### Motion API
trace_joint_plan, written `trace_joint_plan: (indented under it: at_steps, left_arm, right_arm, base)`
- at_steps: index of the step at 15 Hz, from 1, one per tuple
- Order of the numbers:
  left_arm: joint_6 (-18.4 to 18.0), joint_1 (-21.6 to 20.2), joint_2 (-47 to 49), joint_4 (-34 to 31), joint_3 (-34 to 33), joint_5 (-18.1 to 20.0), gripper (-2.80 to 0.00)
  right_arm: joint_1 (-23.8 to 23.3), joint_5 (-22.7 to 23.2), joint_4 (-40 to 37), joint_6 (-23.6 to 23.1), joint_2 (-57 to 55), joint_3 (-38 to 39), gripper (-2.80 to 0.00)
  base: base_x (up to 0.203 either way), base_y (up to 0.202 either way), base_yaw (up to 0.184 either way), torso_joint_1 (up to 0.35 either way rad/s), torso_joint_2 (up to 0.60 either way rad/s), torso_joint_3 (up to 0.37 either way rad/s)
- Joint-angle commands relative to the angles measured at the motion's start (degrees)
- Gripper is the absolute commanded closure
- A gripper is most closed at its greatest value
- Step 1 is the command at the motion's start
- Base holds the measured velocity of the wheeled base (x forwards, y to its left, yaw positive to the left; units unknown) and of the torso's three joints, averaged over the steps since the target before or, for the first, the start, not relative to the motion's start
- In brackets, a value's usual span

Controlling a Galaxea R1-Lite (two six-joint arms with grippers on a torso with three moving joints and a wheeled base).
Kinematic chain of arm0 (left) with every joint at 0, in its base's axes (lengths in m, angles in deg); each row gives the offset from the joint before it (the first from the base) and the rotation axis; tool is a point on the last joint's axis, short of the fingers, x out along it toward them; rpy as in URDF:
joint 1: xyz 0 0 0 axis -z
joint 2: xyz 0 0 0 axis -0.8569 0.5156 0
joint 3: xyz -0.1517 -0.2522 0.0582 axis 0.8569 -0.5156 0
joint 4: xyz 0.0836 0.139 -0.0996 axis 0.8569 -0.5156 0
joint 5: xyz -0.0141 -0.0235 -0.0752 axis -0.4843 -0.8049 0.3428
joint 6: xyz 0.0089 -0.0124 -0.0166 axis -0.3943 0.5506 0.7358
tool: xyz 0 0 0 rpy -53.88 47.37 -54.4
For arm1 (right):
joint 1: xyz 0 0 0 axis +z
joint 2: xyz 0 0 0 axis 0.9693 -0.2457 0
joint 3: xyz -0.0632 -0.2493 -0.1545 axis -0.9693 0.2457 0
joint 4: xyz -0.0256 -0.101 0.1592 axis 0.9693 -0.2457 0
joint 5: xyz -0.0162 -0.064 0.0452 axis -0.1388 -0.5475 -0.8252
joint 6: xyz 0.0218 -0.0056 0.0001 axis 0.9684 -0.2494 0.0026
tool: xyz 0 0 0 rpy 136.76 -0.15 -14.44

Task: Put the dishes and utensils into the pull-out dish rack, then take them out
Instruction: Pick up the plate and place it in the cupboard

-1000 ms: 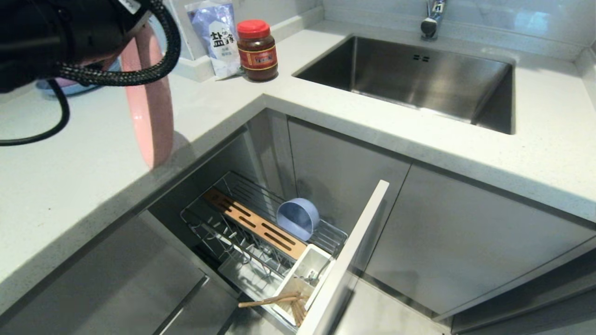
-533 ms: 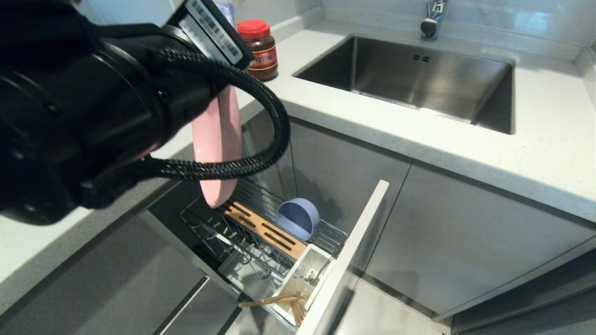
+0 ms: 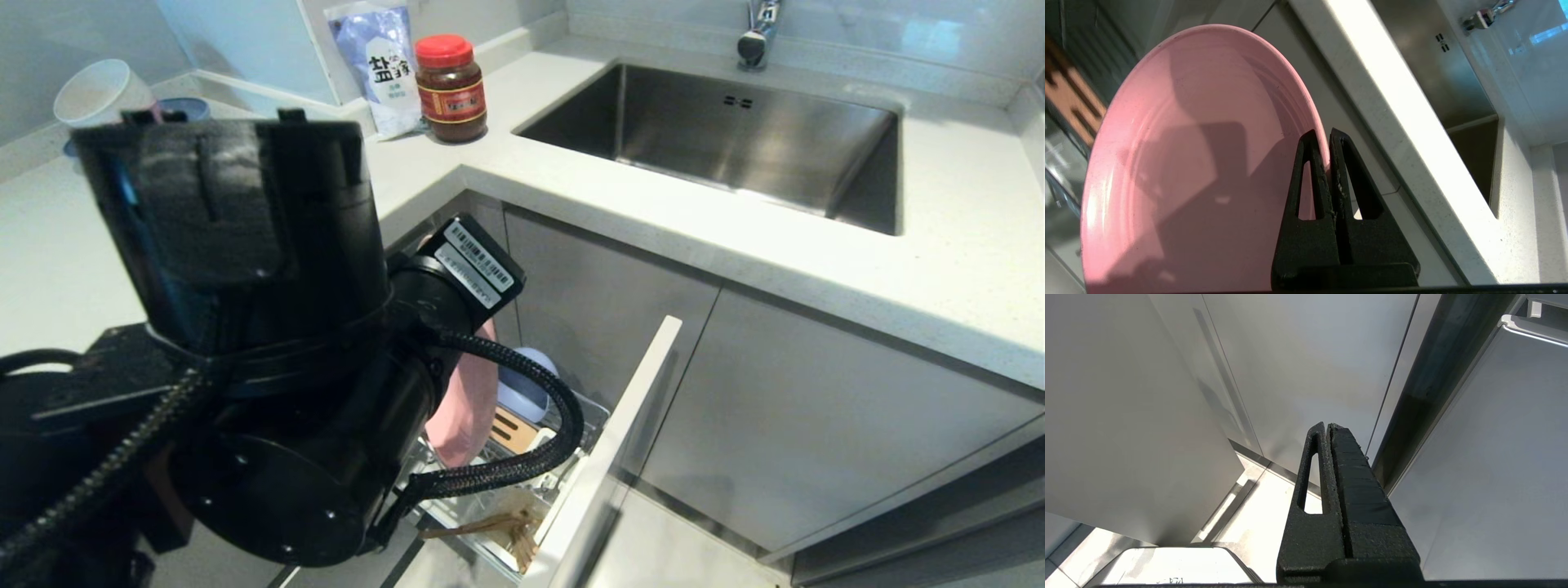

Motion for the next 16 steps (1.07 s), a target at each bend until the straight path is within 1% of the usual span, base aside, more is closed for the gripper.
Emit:
trace_joint_plan:
  at_steps: [1,2,4,7,8,9,10,12,14,16]
  left_arm:
    - [8.11,-0.78,0.95,0.05,-2.19,-0.4,0.0]
    - [11.28,-1.08,1.53,0.04,-2.81,-0.41,0.0]
    - [15.24,-2.42,1.9,0.59,-3.09,-0.42,0.0]
    - [19.23,-3.93,4.13,0.65,-3.57,-1.93,0.0]
    - [21.88,-4.5,5.4,0.59,-4.09,-2.57,0.0]
    - [23.51,-5.22,6.48,0.57,-4.46,-2.75,0.0]
    - [24.61,-6.35,7.27,0.56,-4.76,-2.78,0.0]
    - [25.49,-8.21,7.97,0.64,-5.2,-2.95,0.0]
    - [28.17,-9.89,9.26,0.57,-6.14,-3.25,0.0]
    - [28.64,-11.27,10.45,1.06,-6.2,-3.82,0.0]
  right_arm:
    - [0.0,0.0,-0.05,0.0,0.24,0.09,0.0]
    - [0.0,0.0,0.04,0.0,0.24,0.09,0.0]
    - [0.08,0.0,0.01,0.0,0.23,0.09,0.0]
    - [0.03,0.0,0.02,0.0,0.24,0.09,0.0]
    - [0.02,0.0,0.0,0.0,0.21,0.09,0.0]
    - [0.0,0.0,0.04,0.0,0.24,0.09,0.0]
    - [0.04,0.0,0.04,0.0,0.24,0.09,0.0]
    - [0.02,0.0,-0.01,0.0,0.22,0.09,0.0]
    - [0.08,0.0,0.03,0.0,0.23,0.09,0.0]
    - [0.0,0.0,0.01,0.0,0.19,0.09,0.0]
  base:
    - [0.0,0.0,0.0,0.0,0.0,0.0]
    - [0.0,0.0,0.0,0.0,0.0,0.0]
    - [0.0,0.0,0.0,0.0,0.0,0.0]
    - [0.0,0.0,0.0,0.0,0.0,0.0]
    - [0.0,0.0,0.0,0.0,0.0,0.0]
    - [0.0,0.0,0.0,0.0,0.0,0.0]
    - [0.0,0.0,0.0,0.0,0.0,0.0]
    - [0.0,0.0,0.0,0.0,0.0,0.0]
    - [0.0,0.0,0.0,0.0,0.0,0.0]
    - [0.0,0.0,0.0,0.0,0.0,0.0]
